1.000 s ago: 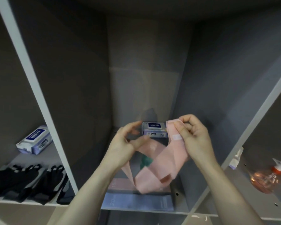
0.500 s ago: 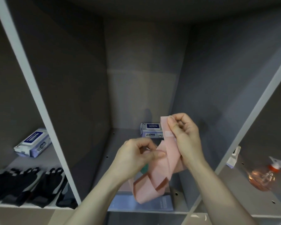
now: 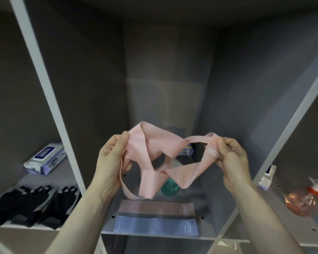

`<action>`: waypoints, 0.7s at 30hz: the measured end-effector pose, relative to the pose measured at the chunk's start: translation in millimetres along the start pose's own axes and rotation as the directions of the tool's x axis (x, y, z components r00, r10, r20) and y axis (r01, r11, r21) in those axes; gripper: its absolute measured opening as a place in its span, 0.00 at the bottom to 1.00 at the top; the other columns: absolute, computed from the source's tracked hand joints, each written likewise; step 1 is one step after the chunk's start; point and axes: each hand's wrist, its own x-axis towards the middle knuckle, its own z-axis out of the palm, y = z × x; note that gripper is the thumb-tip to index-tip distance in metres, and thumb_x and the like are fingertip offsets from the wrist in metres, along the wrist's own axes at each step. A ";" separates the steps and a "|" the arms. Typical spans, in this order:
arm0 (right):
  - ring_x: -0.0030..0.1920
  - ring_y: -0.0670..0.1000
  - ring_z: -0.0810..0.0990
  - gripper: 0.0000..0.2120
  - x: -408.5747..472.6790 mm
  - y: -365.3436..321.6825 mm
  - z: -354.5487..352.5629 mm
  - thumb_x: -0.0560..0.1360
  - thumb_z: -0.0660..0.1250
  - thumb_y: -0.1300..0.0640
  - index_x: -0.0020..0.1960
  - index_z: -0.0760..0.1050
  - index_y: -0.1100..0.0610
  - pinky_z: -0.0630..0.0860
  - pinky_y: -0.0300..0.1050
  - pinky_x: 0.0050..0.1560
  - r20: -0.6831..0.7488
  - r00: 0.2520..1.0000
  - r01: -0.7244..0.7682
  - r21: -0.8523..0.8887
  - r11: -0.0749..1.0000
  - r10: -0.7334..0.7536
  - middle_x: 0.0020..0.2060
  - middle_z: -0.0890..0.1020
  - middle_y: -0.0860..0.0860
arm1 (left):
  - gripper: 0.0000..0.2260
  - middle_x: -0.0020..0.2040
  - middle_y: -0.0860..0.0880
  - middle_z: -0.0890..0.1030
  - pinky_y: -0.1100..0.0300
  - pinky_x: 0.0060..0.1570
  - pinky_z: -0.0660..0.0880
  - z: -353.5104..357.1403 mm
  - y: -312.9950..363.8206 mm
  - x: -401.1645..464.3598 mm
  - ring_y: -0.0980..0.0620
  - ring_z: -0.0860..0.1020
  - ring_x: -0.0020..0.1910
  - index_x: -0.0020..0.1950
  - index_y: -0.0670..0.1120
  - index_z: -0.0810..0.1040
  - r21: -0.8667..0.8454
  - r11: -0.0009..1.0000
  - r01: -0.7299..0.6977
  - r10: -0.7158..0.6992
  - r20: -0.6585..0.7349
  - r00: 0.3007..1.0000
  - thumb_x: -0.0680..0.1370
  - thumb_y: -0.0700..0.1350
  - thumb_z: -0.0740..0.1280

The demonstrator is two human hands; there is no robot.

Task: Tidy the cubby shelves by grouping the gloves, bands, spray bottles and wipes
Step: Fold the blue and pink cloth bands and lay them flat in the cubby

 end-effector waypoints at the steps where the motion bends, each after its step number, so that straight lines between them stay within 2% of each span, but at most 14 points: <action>1: 0.31 0.49 0.77 0.06 -1.2 -0.2 1.1 0.81 0.60 0.61 0.46 0.72 0.58 0.74 0.41 0.31 0.008 1.000 -0.012 0.006 1.000 0.012 0.36 0.80 0.54 | 0.12 0.21 0.49 0.67 0.66 0.20 0.55 0.5 -0.2 -1.4 0.56 0.61 0.17 0.37 0.45 0.70 0.023 1.000 -0.008 0.008 0.011 1.000 0.76 0.50 0.65; 3: 0.22 0.45 0.73 0.06 -4.1 -2.8 4.8 0.81 0.60 0.61 0.46 0.73 0.59 0.70 0.38 0.22 0.055 0.998 -0.040 0.055 0.998 0.037 0.30 0.80 0.54 | 0.10 0.25 0.48 0.68 0.67 0.20 0.58 3.6 -0.7 -5.2 0.56 0.63 0.19 0.37 0.46 0.73 0.121 0.991 -0.050 0.045 0.039 0.998 0.73 0.50 0.68; 5: 0.20 0.45 0.73 0.06 -9.0 -8.6 9.9 0.80 0.61 0.60 0.47 0.75 0.61 0.70 0.37 0.19 0.135 0.988 -0.096 0.122 0.988 0.080 0.31 0.83 0.55 | 0.07 0.26 0.50 0.72 0.70 0.21 0.64 7.3 -1.8 -9.3 0.59 0.67 0.21 0.38 0.44 0.77 0.186 0.977 -0.107 0.088 0.104 0.991 0.70 0.47 0.71; 7: 0.24 0.48 0.79 0.07 -15.3 -14.4 16.1 0.79 0.62 0.60 0.50 0.75 0.64 0.74 0.38 0.21 0.257 0.959 -0.169 0.184 0.968 0.119 0.35 0.85 0.57 | 0.06 0.29 0.50 0.79 0.71 0.28 0.70 11.7 -4.3 -13.0 0.60 0.74 0.26 0.40 0.43 0.82 0.248 0.960 -0.128 0.081 0.188 0.979 0.69 0.45 0.73; 10: 0.34 0.50 0.84 0.07 -27.1 -20.6 26.4 0.75 0.63 0.59 0.48 0.73 0.64 0.79 0.40 0.30 0.466 0.880 -0.207 0.201 0.957 0.093 0.39 0.86 0.56 | 0.03 0.37 0.47 0.85 0.59 0.40 0.77 21.5 -9.1 -18.0 0.54 0.80 0.36 0.42 0.47 0.85 0.401 0.907 -0.126 0.034 0.228 0.973 0.69 0.44 0.74; 13: 0.42 0.50 0.84 0.06 -36.1 -21.4 37.3 0.73 0.64 0.58 0.45 0.73 0.61 0.79 0.39 0.38 0.597 0.800 -0.185 0.161 0.969 0.054 0.45 0.86 0.57 | 0.04 0.39 0.50 0.86 0.49 0.49 0.79 31.5 -15.4 -24.5 0.49 0.83 0.41 0.42 0.48 0.86 0.576 0.802 -0.157 -0.002 0.265 0.964 0.72 0.39 0.73; 15: 0.44 0.46 0.82 0.03 -38.9 -19.3 40.8 0.73 0.66 0.58 0.45 0.77 0.57 0.76 0.37 0.39 0.626 0.780 -0.029 0.003 1.000 0.020 0.47 0.86 0.53 | 0.06 0.40 0.46 0.86 0.45 0.47 0.80 35.8 -16.5 -29.8 0.44 0.84 0.42 0.43 0.46 0.86 0.552 0.821 -0.145 -0.034 0.301 0.953 0.72 0.36 0.72; 17: 0.39 0.41 0.81 0.06 -39.1 -16.3 39.5 0.77 0.65 0.58 0.48 0.81 0.50 0.73 0.32 0.35 0.640 0.768 0.201 -0.210 0.957 -0.022 0.42 0.85 0.45 | 0.05 0.40 0.42 0.86 0.51 0.42 0.81 36.9 -15.0 -32.5 0.45 0.84 0.40 0.43 0.45 0.86 0.421 0.903 -0.087 -0.041 0.286 0.957 0.72 0.37 0.72; 18: 0.33 0.42 0.80 0.09 -38.3 -14.4 37.7 0.79 0.63 0.57 0.50 0.81 0.46 0.72 0.34 0.31 0.653 0.757 0.270 -0.296 0.916 -0.013 0.36 0.84 0.44 | 0.04 0.40 0.42 0.86 0.55 0.40 0.81 36.9 -13.2 -33.5 0.48 0.84 0.39 0.44 0.44 0.86 0.342 0.939 -0.035 -0.057 0.257 0.965 0.71 0.39 0.73; 20: 0.23 0.47 0.75 0.13 -36.2 -13.3 33.1 0.81 0.60 0.53 0.54 0.79 0.37 0.69 0.39 0.24 0.692 0.720 0.291 -0.382 0.877 0.062 0.27 0.79 0.47 | 0.07 0.39 0.42 0.86 0.61 0.35 0.79 33.7 -11.0 -33.6 0.51 0.83 0.36 0.43 0.42 0.86 0.212 0.975 0.067 -0.113 0.209 0.971 0.68 0.43 0.72; 21: 0.24 0.49 0.75 0.14 -35.0 -12.4 30.9 0.81 0.59 0.52 0.55 0.78 0.34 0.70 0.39 0.23 0.712 0.695 0.268 -0.390 0.881 0.103 0.28 0.80 0.47 | 0.08 0.38 0.43 0.85 0.62 0.34 0.78 30.7 -10.7 -32.0 0.52 0.83 0.35 0.42 0.42 0.86 0.191 0.977 0.098 -0.138 0.209 0.968 0.66 0.44 0.73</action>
